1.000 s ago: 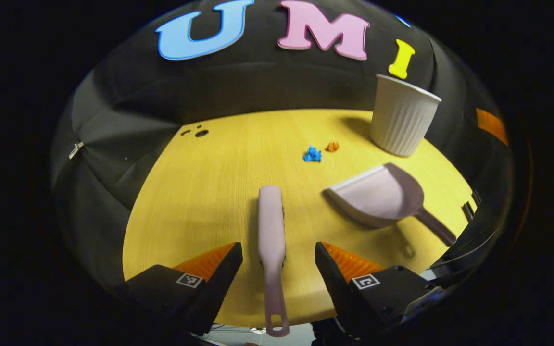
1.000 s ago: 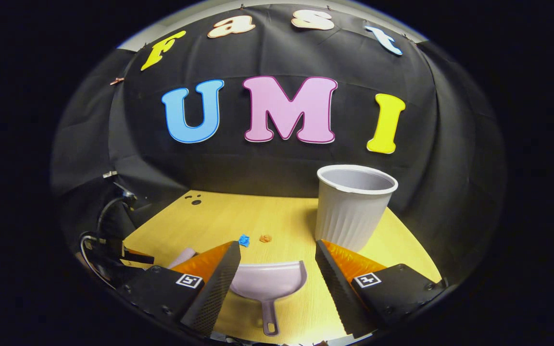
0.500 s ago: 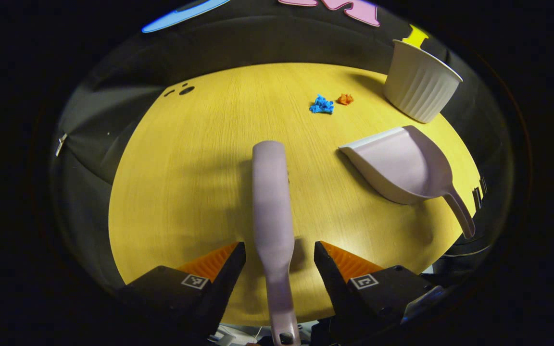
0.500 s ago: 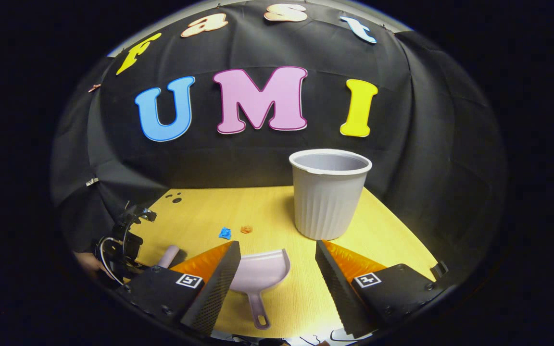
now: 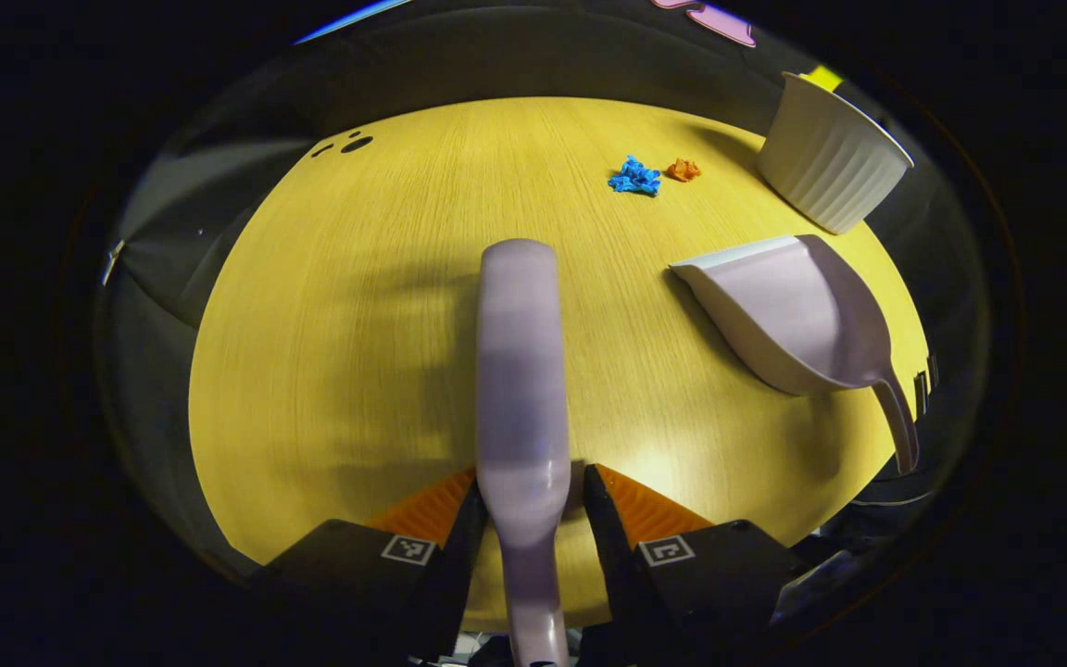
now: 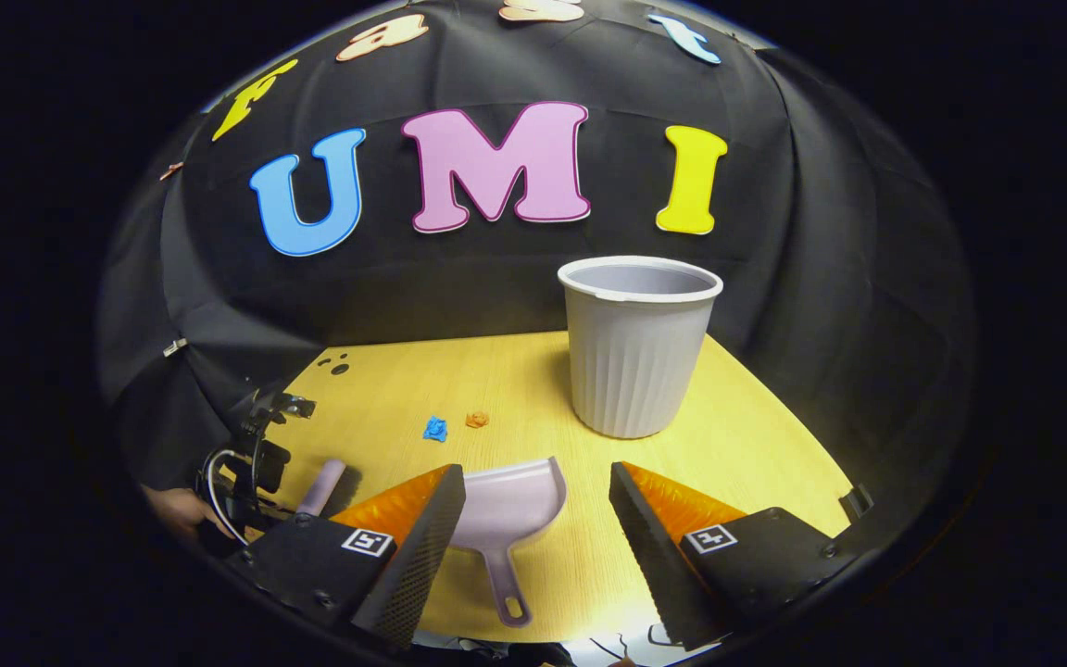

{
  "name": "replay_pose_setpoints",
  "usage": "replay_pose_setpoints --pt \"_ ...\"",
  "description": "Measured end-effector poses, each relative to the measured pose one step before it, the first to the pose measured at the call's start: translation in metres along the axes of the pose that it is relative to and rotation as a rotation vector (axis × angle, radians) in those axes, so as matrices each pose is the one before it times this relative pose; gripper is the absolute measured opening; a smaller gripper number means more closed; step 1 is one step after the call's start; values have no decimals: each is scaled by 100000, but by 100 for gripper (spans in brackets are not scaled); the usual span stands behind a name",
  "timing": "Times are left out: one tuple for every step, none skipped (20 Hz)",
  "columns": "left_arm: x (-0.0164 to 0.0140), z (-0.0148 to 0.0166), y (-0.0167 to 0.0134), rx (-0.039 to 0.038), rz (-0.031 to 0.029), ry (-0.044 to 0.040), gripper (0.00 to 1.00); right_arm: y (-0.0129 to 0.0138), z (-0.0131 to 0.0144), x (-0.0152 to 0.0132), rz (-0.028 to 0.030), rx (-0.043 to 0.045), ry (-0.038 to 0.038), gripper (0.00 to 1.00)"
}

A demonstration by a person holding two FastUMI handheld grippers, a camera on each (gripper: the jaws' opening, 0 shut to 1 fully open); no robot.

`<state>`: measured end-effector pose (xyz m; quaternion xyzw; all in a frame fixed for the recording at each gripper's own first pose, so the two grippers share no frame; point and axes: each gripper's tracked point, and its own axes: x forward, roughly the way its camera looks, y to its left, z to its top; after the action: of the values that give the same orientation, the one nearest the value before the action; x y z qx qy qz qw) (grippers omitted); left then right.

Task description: Pick up the small broom and dustpan from the desktop, sweep the trash into the dustpan with the broom, and then empty the trash into the garbage bin.

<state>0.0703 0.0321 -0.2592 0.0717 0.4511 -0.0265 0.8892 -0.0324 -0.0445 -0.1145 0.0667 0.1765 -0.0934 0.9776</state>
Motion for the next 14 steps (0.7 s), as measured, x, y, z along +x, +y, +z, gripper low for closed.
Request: replay_pose_setpoints --pt "-13 7 32 -150 410 428 59 335 -285 113 1122 -160 1034 98" --pt "-154 253 -23 -963 442 -498 55 427 -172 121 1364 -171 946 98" --pt "418 -87 97 -1198 327 -441 55 363 -183 208 1387 -481 1133 98" --pt "-367 617 106 -1266 -82 -1647 51 253 -217 203 945 -895 1102 98" --pt "210 24 62 -406 -187 -1332 41 55 -424 71 864 -880 1459 98" --pt "-87 193 -30 391 -541 -2298 39 238 -344 283 1116 -587 1904 98" --pt "197 -44 4 886 -819 -1600 37 312 -454 346 951 -439 2235 98" --pt "-79 33 -43 1262 -1256 -1941 36 193 -493 335 775 -209 2463 98" --pt "-132 -62 100 337 -1654 -1801 34 169 -661 286 773 -34 2697 98" --pt "-100 141 69 -855 -1518 -1975 31 144 -676 296 822 85 2962 98" --pt "-129 -106 172 -1095 -559 -1367 32 52 -839 358 781 -119 3213 98" --pt "-229 41 561 -86 1427 -1515 31 87 -943 404 307 -741 4027 98" --pt "-215 286 592 -72 1597 -2963 30 55 -810 252 508 -610 3526 98" --pt "-400 376 349 -364 23 -2047 28 134 -829 369 427 -560 3268 98"
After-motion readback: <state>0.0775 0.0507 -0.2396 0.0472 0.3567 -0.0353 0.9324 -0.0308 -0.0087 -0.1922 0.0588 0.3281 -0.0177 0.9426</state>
